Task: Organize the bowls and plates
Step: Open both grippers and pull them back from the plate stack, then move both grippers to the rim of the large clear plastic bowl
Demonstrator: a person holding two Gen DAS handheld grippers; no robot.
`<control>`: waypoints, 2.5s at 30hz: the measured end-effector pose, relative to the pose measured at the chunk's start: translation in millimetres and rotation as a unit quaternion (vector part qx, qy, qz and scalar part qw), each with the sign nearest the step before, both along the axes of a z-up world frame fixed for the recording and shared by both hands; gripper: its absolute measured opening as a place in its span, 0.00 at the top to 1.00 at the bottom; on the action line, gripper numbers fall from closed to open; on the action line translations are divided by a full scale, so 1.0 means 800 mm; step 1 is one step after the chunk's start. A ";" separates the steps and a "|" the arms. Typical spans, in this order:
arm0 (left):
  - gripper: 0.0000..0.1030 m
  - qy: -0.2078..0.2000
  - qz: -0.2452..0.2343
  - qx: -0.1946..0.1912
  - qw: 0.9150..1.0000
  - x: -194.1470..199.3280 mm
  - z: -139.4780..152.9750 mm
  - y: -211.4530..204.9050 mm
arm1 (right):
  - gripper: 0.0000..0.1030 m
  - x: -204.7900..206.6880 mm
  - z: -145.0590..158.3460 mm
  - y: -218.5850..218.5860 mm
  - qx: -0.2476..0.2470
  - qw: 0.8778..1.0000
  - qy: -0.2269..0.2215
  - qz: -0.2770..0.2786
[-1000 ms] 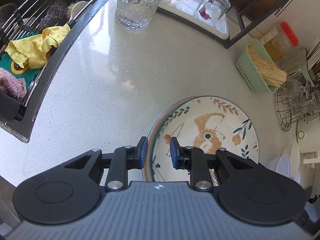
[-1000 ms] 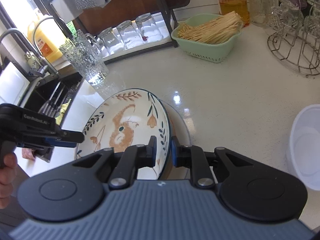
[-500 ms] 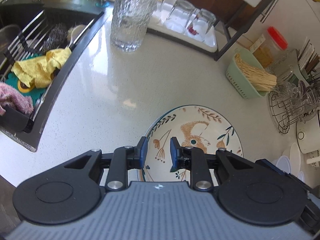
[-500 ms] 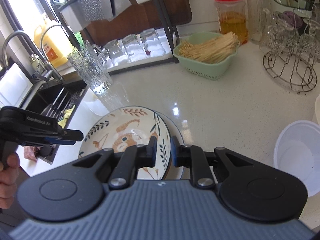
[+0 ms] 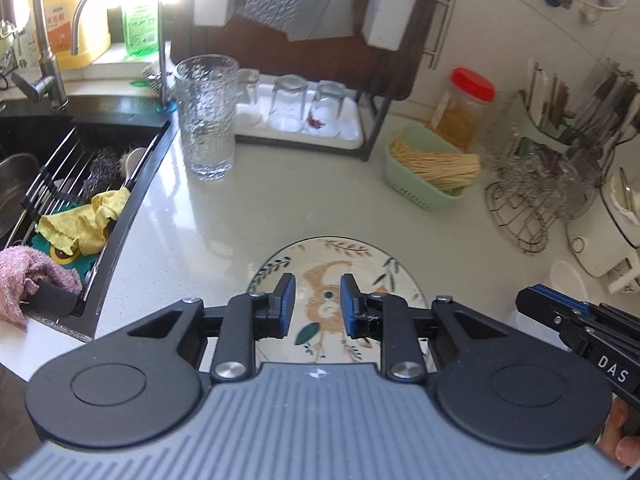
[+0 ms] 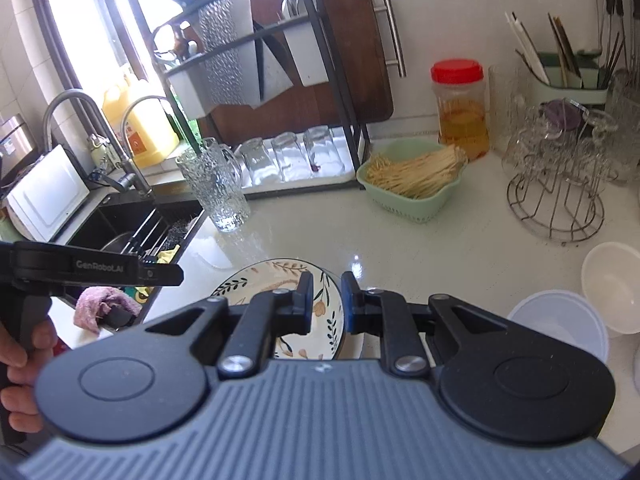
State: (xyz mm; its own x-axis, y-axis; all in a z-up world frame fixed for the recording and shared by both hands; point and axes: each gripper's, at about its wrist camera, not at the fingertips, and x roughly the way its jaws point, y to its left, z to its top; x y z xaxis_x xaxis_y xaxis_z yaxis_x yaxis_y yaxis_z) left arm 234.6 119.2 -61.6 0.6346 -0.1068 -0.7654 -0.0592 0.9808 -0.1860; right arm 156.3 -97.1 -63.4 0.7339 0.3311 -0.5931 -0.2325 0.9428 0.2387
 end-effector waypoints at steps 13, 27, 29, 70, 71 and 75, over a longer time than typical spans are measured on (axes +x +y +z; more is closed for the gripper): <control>0.74 -0.016 -0.075 0.002 0.997 -0.022 0.008 -0.057 | 0.83 -0.053 0.002 -0.028 -0.008 0.998 -0.012 -0.059; 0.74 -0.019 -0.152 0.002 0.988 -0.014 0.000 -0.097 | 0.83 -0.069 -0.016 -0.059 -0.004 0.991 -0.009 -0.133; 0.74 -0.014 -0.160 0.009 0.987 -0.014 -0.006 -0.100 | 0.83 -0.071 -0.021 -0.061 -0.005 0.990 -0.006 -0.139; 0.38 0.038 -0.275 -0.078 0.957 0.085 -0.142 -0.256 | 0.59 -0.037 -0.117 -0.175 -0.017 0.951 0.025 -0.306; 0.38 0.041 -0.277 -0.080 0.957 0.089 -0.144 -0.260 | 0.59 -0.035 -0.120 -0.178 -0.016 0.951 0.028 -0.309; 0.39 0.051 -0.280 -0.091 0.954 0.100 -0.153 -0.272 | 0.60 -0.030 -0.127 -0.181 -0.010 0.950 0.033 -0.310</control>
State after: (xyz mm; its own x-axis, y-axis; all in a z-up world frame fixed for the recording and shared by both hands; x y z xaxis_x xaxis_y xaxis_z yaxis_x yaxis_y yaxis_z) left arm 314.5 -98.4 -184.2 0.3618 -0.5450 -0.7564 0.4381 0.8156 -0.3781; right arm 132.2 -242.2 -165.2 0.7454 -0.1645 -0.6460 0.3844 0.8978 0.2150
